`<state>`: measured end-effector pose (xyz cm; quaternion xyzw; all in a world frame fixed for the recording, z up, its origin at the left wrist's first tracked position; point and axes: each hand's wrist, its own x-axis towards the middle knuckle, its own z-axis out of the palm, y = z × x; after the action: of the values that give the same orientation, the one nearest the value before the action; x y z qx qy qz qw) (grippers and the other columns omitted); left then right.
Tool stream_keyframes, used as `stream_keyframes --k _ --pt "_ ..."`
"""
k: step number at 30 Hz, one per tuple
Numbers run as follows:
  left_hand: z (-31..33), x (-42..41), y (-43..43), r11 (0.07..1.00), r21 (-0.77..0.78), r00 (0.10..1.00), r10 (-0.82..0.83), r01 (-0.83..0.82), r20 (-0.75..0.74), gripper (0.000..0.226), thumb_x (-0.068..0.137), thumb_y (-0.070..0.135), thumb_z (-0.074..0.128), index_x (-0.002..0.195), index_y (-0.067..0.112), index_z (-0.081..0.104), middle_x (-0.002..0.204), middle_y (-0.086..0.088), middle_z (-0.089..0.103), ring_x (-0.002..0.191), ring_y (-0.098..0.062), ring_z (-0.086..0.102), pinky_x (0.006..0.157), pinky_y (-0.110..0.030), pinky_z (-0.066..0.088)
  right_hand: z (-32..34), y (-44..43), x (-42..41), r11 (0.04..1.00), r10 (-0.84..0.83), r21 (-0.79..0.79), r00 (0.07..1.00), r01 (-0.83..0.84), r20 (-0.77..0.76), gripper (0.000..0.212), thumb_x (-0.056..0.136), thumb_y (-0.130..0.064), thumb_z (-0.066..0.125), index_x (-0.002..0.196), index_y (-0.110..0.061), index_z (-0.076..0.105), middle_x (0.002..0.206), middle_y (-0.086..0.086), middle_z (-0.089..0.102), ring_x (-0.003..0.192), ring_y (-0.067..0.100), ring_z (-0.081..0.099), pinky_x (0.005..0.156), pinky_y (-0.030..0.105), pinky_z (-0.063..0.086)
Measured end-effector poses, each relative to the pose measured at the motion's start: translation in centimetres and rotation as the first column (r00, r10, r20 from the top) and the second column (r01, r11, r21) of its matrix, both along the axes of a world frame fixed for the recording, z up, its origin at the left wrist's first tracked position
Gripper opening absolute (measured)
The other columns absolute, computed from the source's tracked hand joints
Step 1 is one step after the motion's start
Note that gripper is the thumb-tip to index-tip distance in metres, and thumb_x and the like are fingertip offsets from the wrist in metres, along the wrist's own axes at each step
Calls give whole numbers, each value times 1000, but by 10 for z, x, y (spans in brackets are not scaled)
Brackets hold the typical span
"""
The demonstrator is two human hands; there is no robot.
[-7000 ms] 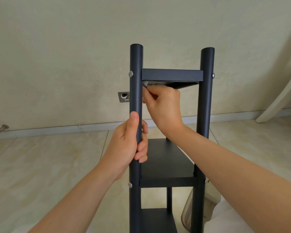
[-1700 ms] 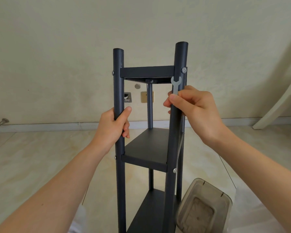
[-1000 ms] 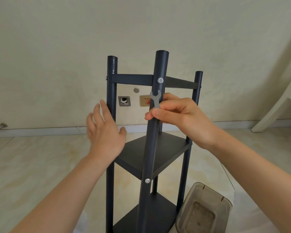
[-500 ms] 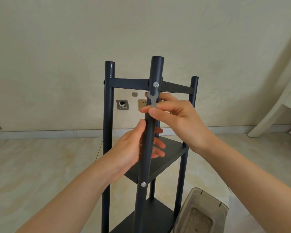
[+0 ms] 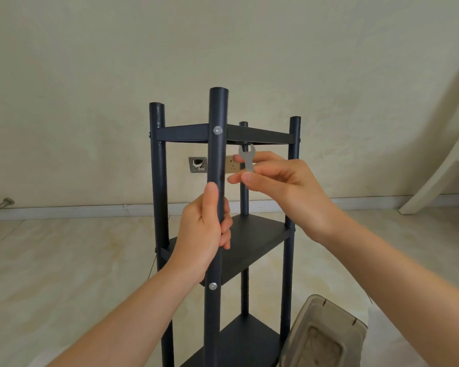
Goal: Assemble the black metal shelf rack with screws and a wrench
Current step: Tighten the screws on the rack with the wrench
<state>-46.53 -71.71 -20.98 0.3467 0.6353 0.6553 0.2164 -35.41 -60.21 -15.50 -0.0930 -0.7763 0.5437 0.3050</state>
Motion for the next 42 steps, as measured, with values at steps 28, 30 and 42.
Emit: stream_keyframes --k 28,30,42 --pt "6 -13 -5 993 -106 997 65 -60 44 64 91 74 27 54 31 58 46 3 41 38 -11 37 41 -22 41 -3 0 -55 958 31 -285 990 9 136 26 96 -24 63 75 -13 74 53 -6 43 46 5 39 53 19 43" --pt "5 -16 -7 993 -105 997 57 -52 44 66 95 71 25 54 32 57 45 4 40 38 -11 36 41 -23 41 -3 -2 -59 956 30 -293 991 10 133 27 95 -23 63 73 -12 73 52 -8 41 46 5 38 51 19 42" --pt "4 -31 -20 995 -91 997 -33 39 68 64 77 84 30 54 30 55 46 3 37 36 -12 34 40 -24 40 -1 -4 -65 967 -2 -252 996 24 87 22 97 -16 61 87 -5 76 48 -7 40 43 6 35 48 18 37"
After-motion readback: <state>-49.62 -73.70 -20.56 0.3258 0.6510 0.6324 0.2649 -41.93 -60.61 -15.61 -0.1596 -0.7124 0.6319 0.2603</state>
